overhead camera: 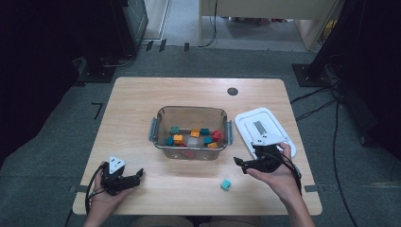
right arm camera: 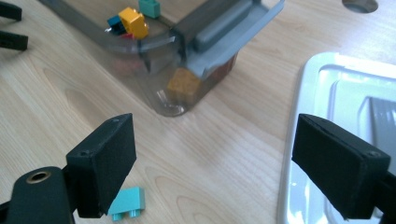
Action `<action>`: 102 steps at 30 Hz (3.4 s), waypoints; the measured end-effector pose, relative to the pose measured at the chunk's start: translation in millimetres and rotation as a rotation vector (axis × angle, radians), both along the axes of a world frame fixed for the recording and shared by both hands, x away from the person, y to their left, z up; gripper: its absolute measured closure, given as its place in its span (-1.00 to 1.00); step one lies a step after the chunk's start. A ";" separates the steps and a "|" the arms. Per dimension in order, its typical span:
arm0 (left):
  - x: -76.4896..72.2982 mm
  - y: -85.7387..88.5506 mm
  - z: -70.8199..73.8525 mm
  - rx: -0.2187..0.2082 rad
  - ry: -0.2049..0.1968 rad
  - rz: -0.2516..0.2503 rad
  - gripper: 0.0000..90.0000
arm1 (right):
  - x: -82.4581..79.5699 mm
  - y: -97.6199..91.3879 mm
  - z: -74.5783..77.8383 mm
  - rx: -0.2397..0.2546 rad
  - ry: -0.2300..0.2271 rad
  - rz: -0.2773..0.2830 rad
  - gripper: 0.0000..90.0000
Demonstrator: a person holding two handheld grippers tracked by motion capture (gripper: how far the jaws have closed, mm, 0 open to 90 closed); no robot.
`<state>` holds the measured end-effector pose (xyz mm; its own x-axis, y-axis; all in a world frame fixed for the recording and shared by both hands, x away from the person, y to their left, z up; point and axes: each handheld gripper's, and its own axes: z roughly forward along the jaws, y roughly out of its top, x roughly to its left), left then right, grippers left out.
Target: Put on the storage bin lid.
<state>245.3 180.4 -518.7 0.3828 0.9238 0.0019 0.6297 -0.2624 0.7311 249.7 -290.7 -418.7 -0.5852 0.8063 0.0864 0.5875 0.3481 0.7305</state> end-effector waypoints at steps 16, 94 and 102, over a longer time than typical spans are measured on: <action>0.0 0.0 0.0 0.000 0.000 -0.001 -0.70 | -22.5 10.0 -46.4 0.039 0.031 0.062 -0.46; 0.1 0.2 0.1 0.000 0.000 -0.001 -0.70 | 38.4 34.7 60.1 0.020 -0.064 0.053 0.33; 0.1 0.1 0.0 -0.002 -0.001 0.000 -0.70 | 53.6 57.9 64.6 0.027 -0.060 0.086 0.33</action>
<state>245.4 180.5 -518.8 0.3827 0.9239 0.0006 0.6293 -0.2611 0.7320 303.3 -232.8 -354.1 -0.6570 0.7506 0.0700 0.5113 0.3754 0.7731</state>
